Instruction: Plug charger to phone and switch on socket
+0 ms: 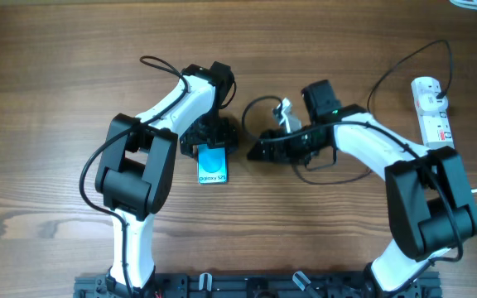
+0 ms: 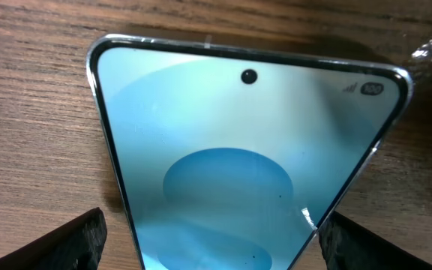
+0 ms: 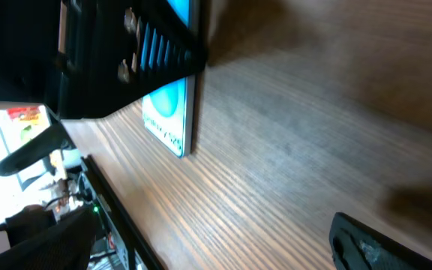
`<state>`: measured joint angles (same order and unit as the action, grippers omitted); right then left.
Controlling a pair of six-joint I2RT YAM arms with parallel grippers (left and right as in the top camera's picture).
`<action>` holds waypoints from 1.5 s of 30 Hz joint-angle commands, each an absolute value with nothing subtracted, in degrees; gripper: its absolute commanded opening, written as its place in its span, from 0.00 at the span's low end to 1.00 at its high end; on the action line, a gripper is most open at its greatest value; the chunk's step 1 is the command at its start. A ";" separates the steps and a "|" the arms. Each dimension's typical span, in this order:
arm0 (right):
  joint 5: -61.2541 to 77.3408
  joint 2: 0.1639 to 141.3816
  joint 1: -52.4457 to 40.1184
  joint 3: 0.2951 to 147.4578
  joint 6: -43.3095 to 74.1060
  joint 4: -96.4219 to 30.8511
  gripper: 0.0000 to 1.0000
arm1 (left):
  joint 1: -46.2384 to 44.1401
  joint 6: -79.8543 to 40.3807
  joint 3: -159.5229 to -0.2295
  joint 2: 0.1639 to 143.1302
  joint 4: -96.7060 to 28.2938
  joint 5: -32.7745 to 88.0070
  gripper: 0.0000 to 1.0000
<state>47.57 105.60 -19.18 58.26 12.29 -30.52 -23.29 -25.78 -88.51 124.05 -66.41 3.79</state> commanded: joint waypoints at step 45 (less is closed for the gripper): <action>40.32 104.71 -31.11 45.34 34.79 -4.54 1.00 | -26.26 -18.17 -85.41 126.02 -61.60 16.23 0.58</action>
<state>44.29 103.37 -30.72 47.20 32.38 -4.62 -26.87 -25.67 -87.20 123.33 -62.85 7.64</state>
